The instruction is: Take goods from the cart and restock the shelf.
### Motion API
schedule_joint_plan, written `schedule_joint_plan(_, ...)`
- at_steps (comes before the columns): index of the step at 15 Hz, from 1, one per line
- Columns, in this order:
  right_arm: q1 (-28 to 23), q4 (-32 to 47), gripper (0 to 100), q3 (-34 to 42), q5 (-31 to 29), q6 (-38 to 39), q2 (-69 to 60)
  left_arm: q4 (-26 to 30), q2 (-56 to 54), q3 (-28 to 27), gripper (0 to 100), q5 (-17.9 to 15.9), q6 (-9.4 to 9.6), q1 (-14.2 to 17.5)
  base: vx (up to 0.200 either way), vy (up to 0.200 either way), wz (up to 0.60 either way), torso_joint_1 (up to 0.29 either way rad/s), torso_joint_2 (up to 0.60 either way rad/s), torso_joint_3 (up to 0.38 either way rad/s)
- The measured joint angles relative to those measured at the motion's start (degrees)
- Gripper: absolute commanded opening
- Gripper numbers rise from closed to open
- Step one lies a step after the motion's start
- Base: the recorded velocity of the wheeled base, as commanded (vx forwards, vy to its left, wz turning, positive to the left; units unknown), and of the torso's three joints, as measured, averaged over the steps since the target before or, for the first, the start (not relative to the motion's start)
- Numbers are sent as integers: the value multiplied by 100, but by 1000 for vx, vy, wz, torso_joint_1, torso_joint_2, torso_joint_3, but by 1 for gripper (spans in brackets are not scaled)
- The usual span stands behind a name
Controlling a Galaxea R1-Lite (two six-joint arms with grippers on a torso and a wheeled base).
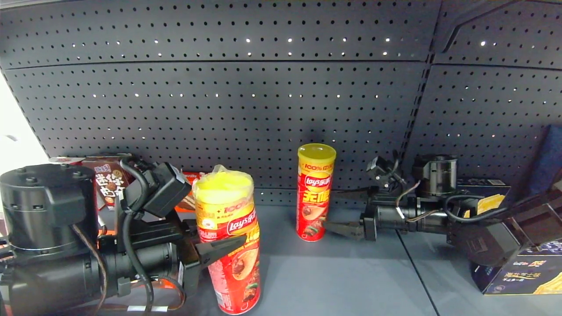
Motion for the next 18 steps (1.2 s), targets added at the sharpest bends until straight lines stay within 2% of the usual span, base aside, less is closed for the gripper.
schedule_joint_plan(9, 28, -11, 100, -755, 134, 0, 772, 2, -16, 243, 0, 7, -9, 0, 0, 0, 0, 0, 0, 0)
schedule_joint_plan(17, 174, -137, 100, -1262, 143, 27, 1362, -18, -11, 66, 0, -4, -9, 184, 0, 0, 0, 0, 0, 0)
schedule_joint_plan(18, 182, -150, 0, -1323, 173, 24, 1417, -20, -9, 66, 0, -4, -9, 188, 0, 0, 0, 0, 0, 0)
